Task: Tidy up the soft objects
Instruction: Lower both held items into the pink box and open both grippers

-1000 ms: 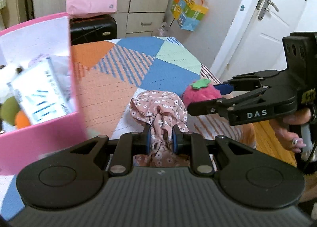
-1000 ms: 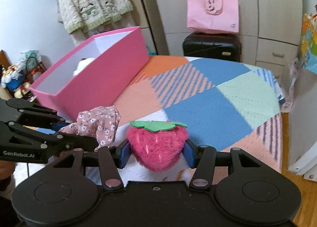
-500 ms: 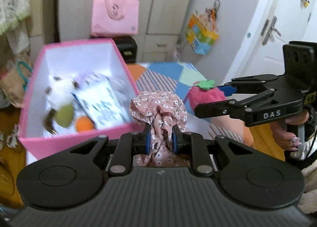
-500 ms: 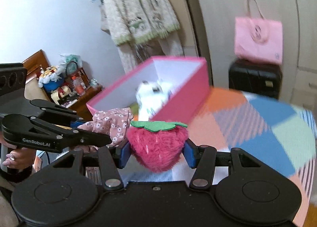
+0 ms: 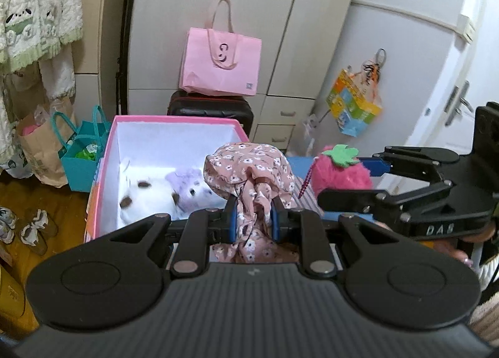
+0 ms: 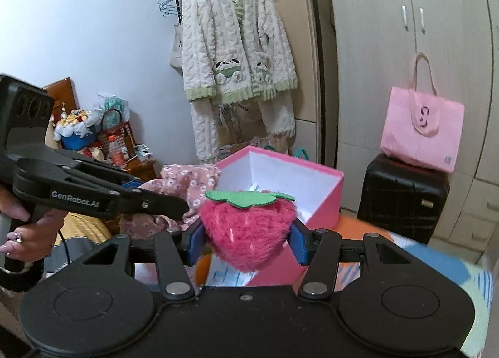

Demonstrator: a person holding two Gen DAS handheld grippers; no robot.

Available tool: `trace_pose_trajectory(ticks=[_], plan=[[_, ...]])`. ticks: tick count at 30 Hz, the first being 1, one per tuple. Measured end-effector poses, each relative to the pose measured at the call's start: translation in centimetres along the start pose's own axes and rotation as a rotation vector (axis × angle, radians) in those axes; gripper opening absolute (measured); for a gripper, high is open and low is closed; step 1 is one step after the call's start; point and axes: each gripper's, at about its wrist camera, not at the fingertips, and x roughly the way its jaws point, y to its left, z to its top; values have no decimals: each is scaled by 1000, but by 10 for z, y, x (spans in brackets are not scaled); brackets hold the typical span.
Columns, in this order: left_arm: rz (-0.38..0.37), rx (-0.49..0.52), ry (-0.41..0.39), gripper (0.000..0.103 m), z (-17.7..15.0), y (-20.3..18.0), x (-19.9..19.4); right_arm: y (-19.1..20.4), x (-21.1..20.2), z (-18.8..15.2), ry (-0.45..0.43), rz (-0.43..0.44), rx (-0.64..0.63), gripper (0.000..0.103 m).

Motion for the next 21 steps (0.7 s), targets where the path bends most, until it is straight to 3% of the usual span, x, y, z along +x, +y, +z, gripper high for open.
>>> trace_pose_trajectory(ticks=[7,11,13,15,21], plan=[[101,-40,13,19,23,42,51,-7,67,17,71,-47,-92,59],[46,-28,141,19,48,59,80,-7,96,18,134,-85,-183,59],[100,8,154,19,55,61,90,-7,106,21,151,-94,-211,59],[138,28,155,19,58,63,98,-6,115,23,165,-98,-238,59],[154,-24,201,27,53,81,125,-8,141,24,199,-108,-263,63]])
